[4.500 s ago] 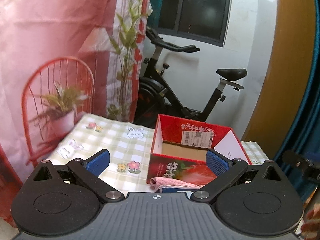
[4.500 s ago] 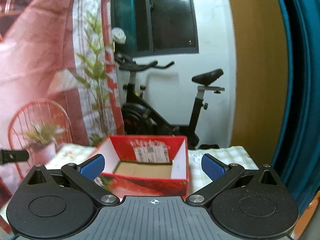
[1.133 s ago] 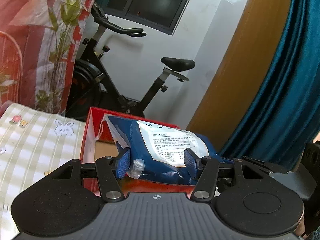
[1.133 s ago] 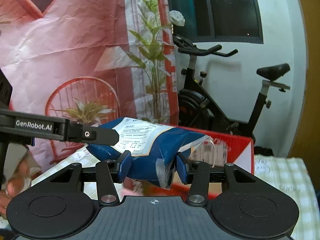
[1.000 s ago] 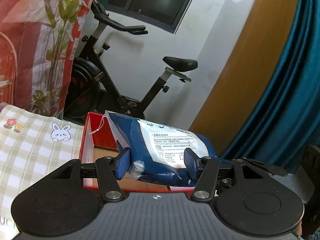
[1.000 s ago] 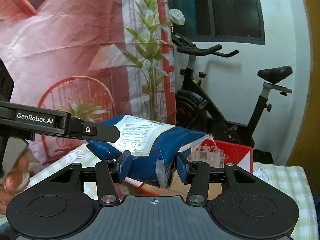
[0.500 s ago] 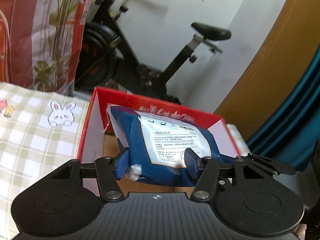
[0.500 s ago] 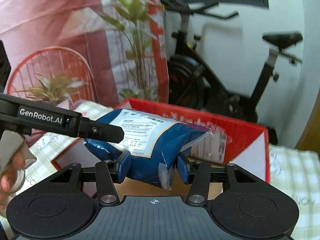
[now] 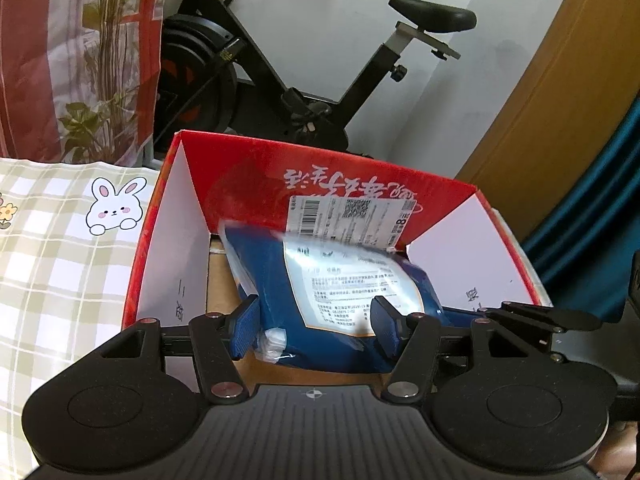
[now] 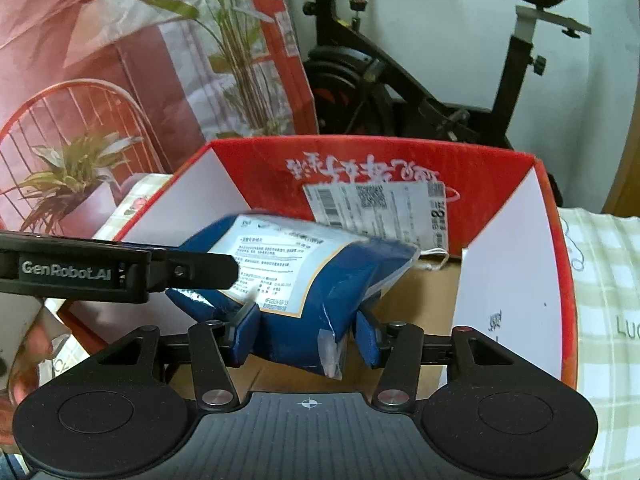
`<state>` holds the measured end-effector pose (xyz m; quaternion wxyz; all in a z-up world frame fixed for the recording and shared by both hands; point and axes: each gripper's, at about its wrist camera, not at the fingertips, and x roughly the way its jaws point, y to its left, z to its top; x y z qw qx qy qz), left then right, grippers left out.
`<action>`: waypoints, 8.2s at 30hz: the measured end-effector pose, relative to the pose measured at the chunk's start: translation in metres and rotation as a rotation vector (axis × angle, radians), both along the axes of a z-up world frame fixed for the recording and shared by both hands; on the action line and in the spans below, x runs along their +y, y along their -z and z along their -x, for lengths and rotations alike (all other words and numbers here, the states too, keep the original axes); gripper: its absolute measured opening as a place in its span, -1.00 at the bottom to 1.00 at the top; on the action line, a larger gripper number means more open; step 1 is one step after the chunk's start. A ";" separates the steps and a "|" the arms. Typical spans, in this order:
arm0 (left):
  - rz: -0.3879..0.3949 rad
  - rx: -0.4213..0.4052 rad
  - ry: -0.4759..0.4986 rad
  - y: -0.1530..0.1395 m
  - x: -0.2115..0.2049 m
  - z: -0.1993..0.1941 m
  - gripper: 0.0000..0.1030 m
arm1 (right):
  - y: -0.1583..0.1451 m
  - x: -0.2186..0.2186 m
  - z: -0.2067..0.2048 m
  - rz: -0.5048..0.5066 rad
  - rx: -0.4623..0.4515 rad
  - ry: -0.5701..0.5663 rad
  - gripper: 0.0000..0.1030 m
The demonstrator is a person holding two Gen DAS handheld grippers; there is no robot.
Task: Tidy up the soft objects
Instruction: 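Lift the blue bag with the left tool and lower it into the red box, then open the left tool to release the blue bag and withdraw, then move the left tool to the orange floral pouch and grasp its edge, then grasp the pouch's white drawstring with the right tool, then lift the orange pouch with the left tool into the red box while the right tool holds its drawstring, then open both tools to release the pouch and move to the black eye mask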
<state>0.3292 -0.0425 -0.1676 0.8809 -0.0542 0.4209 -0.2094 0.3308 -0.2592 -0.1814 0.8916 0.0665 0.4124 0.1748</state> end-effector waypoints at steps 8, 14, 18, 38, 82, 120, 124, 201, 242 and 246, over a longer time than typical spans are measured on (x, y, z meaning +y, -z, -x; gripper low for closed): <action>-0.027 -0.044 0.006 -0.016 0.003 0.015 0.36 | -0.010 -0.001 0.015 0.059 -0.019 0.023 0.33; -0.037 -0.089 0.001 -0.031 0.013 0.040 0.36 | -0.032 -0.003 0.036 0.087 -0.073 0.027 0.33; -0.041 -0.116 -0.017 -0.040 0.019 0.061 0.36 | -0.047 -0.003 0.058 0.095 -0.126 0.036 0.35; -0.128 -0.215 -0.044 -0.036 0.040 0.178 0.37 | -0.061 0.012 0.194 0.107 -0.272 0.031 0.38; 0.004 -0.044 -0.065 0.034 0.053 0.235 0.33 | 0.005 0.013 0.268 0.100 -0.152 0.056 0.40; 0.046 0.038 -0.201 0.067 0.074 0.197 -0.66 | 0.018 0.007 0.266 0.074 -0.113 0.060 0.23; 0.042 0.045 -0.193 0.071 0.073 0.196 -0.65 | 0.020 0.012 0.264 0.069 -0.109 0.034 0.22; -0.137 -0.131 0.007 0.014 -0.012 0.017 -0.69 | 0.003 0.006 0.020 0.236 -0.040 0.066 -0.83; -0.001 -0.038 -0.039 0.033 0.061 0.137 0.18 | -0.008 -0.016 0.185 0.107 -0.209 0.067 -0.15; 0.006 -0.009 -0.055 0.048 0.064 0.139 0.18 | 0.009 -0.022 0.192 0.094 -0.162 0.097 -0.12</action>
